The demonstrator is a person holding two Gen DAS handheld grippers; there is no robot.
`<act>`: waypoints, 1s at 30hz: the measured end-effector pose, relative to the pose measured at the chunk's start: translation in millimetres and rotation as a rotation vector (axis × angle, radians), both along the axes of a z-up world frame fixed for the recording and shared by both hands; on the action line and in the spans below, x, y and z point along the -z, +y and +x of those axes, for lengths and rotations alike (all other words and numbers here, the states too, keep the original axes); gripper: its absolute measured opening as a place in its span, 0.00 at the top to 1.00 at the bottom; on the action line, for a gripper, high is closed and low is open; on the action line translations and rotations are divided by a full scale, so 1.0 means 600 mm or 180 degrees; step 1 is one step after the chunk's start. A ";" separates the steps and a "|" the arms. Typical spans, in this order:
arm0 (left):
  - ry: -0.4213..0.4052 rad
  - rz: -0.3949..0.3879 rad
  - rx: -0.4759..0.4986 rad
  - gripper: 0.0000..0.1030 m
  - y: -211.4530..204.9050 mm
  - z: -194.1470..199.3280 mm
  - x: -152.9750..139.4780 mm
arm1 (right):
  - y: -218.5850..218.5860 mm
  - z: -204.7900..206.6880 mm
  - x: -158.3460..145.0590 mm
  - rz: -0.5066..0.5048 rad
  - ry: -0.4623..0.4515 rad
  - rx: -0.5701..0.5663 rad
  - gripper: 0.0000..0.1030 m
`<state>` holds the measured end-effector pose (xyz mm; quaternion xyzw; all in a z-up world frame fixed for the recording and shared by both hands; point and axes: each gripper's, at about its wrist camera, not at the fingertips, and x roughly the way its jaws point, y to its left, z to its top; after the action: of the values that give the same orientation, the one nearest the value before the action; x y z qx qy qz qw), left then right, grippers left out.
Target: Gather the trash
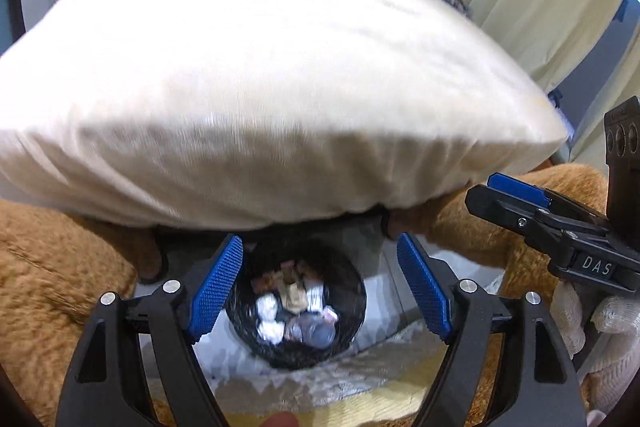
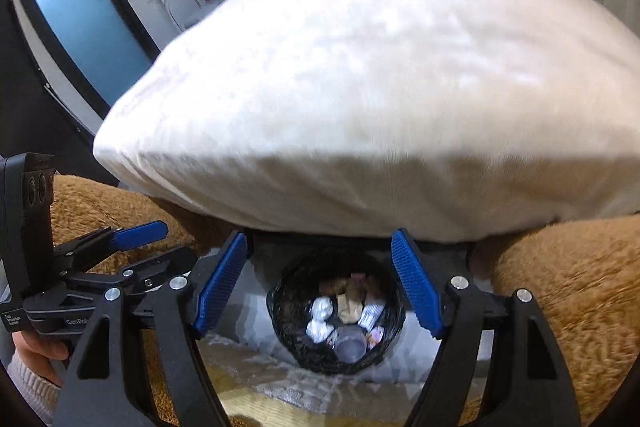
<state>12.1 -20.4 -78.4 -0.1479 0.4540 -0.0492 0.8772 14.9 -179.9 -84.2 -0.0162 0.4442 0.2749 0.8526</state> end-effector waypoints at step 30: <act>-0.1445 0.0696 -0.0077 0.06 0.057 0.049 -0.210 | -0.026 0.062 -0.213 0.0069 -0.1612 -0.0060 0.15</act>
<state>41.8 14.0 47.8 -0.0427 0.2462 -0.0212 0.9681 52.1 -195.4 43.6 -0.0795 0.2132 0.2747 0.9342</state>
